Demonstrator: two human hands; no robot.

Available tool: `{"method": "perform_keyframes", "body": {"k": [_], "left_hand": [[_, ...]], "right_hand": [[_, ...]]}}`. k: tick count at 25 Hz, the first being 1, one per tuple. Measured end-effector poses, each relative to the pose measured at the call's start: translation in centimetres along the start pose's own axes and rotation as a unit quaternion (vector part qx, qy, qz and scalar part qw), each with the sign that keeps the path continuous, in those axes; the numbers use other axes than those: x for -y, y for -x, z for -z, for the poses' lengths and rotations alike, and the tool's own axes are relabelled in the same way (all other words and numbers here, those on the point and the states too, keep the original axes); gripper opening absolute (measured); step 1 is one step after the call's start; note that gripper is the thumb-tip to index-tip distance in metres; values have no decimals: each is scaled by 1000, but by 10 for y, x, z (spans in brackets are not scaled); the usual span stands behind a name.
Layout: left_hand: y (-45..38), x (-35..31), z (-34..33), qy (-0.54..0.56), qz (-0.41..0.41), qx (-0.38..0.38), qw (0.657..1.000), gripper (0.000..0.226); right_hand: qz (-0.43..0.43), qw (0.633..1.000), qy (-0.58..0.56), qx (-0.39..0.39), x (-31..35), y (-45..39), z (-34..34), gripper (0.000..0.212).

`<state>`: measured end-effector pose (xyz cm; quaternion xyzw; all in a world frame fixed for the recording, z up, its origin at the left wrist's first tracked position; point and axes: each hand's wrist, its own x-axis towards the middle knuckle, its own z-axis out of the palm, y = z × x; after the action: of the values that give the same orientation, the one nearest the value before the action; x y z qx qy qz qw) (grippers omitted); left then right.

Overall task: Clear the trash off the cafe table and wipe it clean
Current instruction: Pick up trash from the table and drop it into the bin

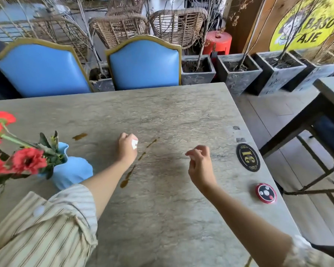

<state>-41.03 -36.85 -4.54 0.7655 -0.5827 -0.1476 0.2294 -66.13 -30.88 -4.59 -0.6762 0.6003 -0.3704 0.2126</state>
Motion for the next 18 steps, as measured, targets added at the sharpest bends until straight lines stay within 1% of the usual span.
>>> {"method": "perform_keyframes", "body": {"k": [3, 4, 5, 7, 8, 12, 16, 18], "left_hand": [[43, -19, 13, 27, -22, -4, 999, 9], [60, -27, 22, 40, -28, -1, 999, 10], [76, -34, 30, 50, -30, 2, 998, 12], [106, -46, 47, 61, -38, 4, 997, 13], [120, -50, 57, 62, -45, 9, 997, 12], [166, -64, 98, 52, -77, 53, 994, 19], [208, -94, 142, 47, -124, 83, 988, 17], [229, -115, 161, 32, -146, 90, 985, 31]], "right_hand": [[3, 999, -12, 42, 12, 18, 9, 34], [8, 998, -7, 55, 19, 26, 14, 32], [21, 998, 2, 61, 29, 32, 20, 28], [56, 996, 7, 70, 48, 42, 33, 10], [67, 995, 10, 78, 59, 46, 41, 7], [98, 990, 38, 99, 100, 59, 77, 33], [160, 983, 51, 71, 135, 86, 128, 45], [181, 980, 71, 51, 147, 105, 156, 49]]}}
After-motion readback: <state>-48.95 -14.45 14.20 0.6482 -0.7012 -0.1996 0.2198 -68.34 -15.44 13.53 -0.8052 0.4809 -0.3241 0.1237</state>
